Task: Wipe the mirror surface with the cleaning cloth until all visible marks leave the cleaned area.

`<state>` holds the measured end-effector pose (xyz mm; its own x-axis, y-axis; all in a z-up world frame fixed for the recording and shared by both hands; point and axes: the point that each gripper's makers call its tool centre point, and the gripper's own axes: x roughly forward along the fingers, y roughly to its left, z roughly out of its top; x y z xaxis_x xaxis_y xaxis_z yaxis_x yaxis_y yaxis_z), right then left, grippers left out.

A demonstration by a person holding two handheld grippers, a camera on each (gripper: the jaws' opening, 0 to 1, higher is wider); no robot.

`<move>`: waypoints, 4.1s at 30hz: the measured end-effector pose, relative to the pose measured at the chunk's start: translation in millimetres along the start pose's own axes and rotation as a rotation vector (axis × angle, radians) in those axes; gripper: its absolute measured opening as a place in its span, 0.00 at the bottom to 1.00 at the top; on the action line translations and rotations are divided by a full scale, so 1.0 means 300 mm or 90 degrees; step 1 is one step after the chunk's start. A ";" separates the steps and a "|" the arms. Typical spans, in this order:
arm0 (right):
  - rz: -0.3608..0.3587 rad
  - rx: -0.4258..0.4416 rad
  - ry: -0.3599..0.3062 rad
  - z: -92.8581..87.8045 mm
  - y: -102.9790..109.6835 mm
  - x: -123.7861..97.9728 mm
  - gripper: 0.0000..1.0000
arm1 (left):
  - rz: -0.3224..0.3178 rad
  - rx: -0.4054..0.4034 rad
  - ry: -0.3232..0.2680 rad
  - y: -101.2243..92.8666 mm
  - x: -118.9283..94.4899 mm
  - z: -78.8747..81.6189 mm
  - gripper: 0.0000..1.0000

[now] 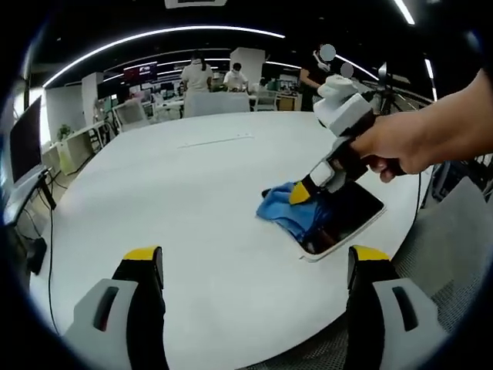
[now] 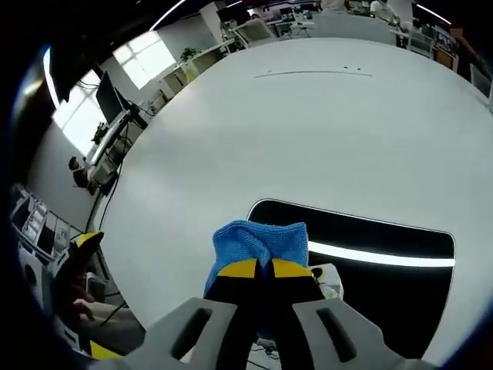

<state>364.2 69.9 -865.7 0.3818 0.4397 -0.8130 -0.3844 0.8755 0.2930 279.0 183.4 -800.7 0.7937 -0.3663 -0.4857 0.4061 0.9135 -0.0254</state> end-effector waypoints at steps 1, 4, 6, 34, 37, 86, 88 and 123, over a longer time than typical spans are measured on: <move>-0.004 -0.011 0.000 -0.001 0.002 0.000 0.00 | -0.001 0.008 0.006 0.000 0.001 -0.004 0.99; -0.010 -0.062 0.010 -0.015 0.014 0.001 0.00 | -0.013 -0.019 0.018 -0.009 0.003 -0.020 0.98; -0.005 -0.054 0.011 -0.021 0.019 0.000 0.00 | -0.013 -0.058 0.025 -0.005 0.004 -0.035 0.99; 0.030 -0.046 -0.002 -0.021 -0.013 -0.016 0.00 | -0.021 -0.007 0.014 -0.014 0.004 -0.015 0.96; 0.036 -0.031 -0.003 -0.024 -0.022 -0.021 0.00 | -0.037 -0.003 0.014 -0.032 0.008 -0.015 0.98; -0.012 0.109 -0.033 -0.097 -0.377 -0.190 0.00 | -0.081 0.008 0.013 -0.078 0.024 -0.014 0.99; -0.018 0.110 -0.034 -0.102 -0.395 -0.199 0.00 | -0.081 0.005 0.014 -0.078 0.024 -0.015 0.99; -0.133 0.098 -0.051 -0.128 -0.542 -0.265 0.00 | -0.093 -0.009 0.022 -0.087 0.025 -0.023 0.99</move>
<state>364.2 -115.2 -867.9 0.5074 0.2561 -0.8228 -0.1604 0.9662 0.2018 271.4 158.1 -809.6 0.7106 -0.4894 -0.5055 0.5094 0.8535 -0.1102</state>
